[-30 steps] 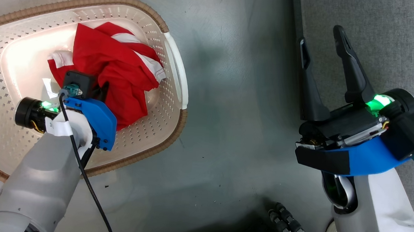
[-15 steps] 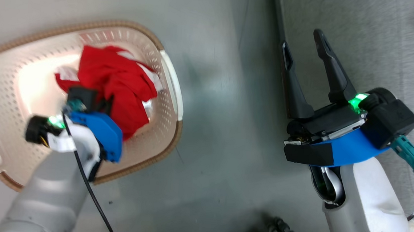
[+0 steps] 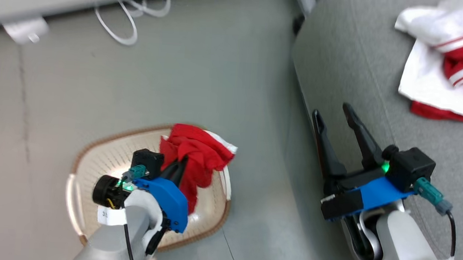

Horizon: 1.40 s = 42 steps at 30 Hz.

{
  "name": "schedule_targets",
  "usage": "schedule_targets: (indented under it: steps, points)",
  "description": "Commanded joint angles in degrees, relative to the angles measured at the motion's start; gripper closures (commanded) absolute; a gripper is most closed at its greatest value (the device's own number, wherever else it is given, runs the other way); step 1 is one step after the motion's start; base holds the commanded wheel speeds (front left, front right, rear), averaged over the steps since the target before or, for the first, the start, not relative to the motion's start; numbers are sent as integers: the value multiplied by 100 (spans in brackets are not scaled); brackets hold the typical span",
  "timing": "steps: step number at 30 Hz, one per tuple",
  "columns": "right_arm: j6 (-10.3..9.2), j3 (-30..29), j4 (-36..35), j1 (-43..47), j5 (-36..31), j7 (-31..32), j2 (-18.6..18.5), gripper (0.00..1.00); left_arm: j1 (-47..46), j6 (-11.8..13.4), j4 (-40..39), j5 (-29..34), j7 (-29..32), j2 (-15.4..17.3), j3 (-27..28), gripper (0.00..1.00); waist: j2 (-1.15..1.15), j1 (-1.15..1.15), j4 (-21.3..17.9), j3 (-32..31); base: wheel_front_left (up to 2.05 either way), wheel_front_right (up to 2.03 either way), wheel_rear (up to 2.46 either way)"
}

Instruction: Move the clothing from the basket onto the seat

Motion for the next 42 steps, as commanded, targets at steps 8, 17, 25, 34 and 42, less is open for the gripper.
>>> schedule_targets:
  steps: [8,17,25,34,42]
  points:
    - [2,-62,101,880,112,315,-44,0,-107,-45,-1004,-375,-7,-40,-433,100,-1,2,1080,-2167,0,0,0]
    - [2,140,35,1281,246,496,50,0,-578,65,-1521,-479,194,-46,-389,100,-1,2,1293,-2673,0,0,0]
    - [2,696,82,1094,340,673,84,0,-563,232,-1848,-513,347,3,-390,100,-1,2,1263,-2732,0,0,0]
    - [2,1493,536,276,554,1107,51,0,-456,290,-2045,-551,490,26,-475,100,-1,2,1150,-2631,0,0,0]
    - [1,1832,1682,-788,502,1089,107,0,-469,261,-2169,-582,576,-45,-595,100,-1,2,1093,-2546,0,0,0]
